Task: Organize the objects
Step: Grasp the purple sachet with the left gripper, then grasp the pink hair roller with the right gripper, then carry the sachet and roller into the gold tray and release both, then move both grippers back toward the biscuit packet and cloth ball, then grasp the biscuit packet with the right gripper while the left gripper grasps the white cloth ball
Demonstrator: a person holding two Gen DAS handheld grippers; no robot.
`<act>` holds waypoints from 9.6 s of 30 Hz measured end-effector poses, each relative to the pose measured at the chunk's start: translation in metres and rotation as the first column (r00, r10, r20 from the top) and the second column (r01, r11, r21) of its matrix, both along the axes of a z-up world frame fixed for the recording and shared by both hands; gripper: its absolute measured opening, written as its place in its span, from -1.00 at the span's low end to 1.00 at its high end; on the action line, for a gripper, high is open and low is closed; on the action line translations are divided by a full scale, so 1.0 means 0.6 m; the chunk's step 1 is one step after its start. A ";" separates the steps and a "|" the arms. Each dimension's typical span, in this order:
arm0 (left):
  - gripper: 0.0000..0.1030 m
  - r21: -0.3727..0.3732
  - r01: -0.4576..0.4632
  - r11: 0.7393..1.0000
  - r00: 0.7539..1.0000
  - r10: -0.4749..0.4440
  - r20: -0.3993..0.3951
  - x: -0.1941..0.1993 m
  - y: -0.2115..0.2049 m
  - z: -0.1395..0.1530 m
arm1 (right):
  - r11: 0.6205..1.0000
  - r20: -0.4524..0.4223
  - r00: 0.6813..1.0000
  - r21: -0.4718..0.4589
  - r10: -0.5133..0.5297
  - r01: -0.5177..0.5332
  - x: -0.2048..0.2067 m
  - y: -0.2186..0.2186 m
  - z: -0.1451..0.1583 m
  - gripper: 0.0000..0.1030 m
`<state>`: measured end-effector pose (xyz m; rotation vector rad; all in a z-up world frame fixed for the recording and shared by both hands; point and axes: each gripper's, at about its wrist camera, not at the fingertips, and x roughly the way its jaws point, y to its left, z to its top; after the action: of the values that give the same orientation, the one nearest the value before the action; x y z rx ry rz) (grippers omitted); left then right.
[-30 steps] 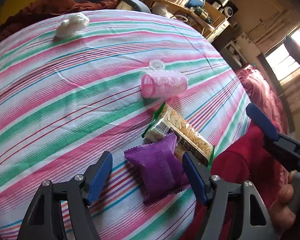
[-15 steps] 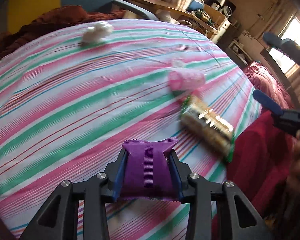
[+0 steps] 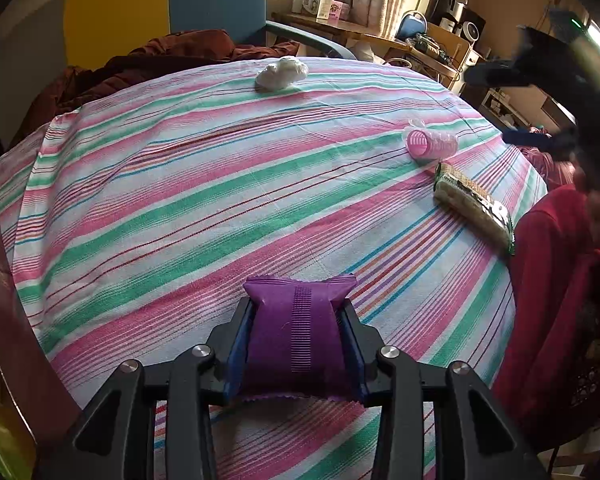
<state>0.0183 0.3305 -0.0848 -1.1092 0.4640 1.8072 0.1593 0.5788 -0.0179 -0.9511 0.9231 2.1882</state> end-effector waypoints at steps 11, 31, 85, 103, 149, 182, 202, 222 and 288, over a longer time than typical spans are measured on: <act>-0.17 0.045 -0.010 0.999 0.999 0.008 0.054 -0.011 -0.014 -0.001 | 0.995 0.282 0.959 0.090 0.019 -0.046 -0.082 0.072 -0.060 1.00; -0.17 0.102 -0.065 0.993 0.990 0.051 0.134 -0.027 -0.026 -0.003 | 0.987 0.408 0.911 0.113 0.059 -0.115 -0.119 0.084 -0.108 0.99; -0.19 0.116 -0.204 0.972 0.968 0.218 -0.121 -0.001 -0.135 0.090 | 0.950 0.186 0.961 0.197 0.206 -0.242 -0.121 0.022 -0.041 0.24; -0.19 0.150 -0.437 0.887 0.895 0.446 -0.030 -0.067 -0.347 0.114 | 0.927 0.238 0.934 0.203 0.265 -0.315 -0.136 -0.043 -0.031 0.24; -0.19 0.152 -0.738 0.657 0.674 0.726 0.133 -0.166 -0.599 0.076 | 0.519 0.057 0.523 0.069 0.850 -0.852 -0.311 -0.647 -0.076 0.68; -0.05 0.166 -0.715 0.679 0.678 0.732 -0.075 -0.131 -0.568 0.130 | 0.596 0.098 0.643 0.290 0.760 -0.749 -0.249 -0.647 -0.023 0.99; -0.05 0.153 -0.629 0.763 0.741 0.647 -0.181 -0.094 -0.513 0.141 | 0.692 0.112 0.752 0.323 0.649 -0.645 -0.210 -0.565 -0.010 0.99; -0.05 0.131 -0.459 0.878 0.855 0.477 -0.203 -0.069 -0.395 0.145 | 0.861 0.217 0.894 0.256 0.391 -0.439 -0.119 -0.309 -0.022 0.99; 0.52 0.032 -0.117 0.993 0.989 0.114 0.090 -0.212 0.296 0.078 | 0.955 0.393 0.873 -0.057 0.289 -0.291 -0.058 0.016 -0.102 0.02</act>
<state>-0.1092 0.5079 -0.0379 -1.2058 0.3180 1.8504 0.1243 0.5885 -0.0793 -1.5489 0.6095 2.1065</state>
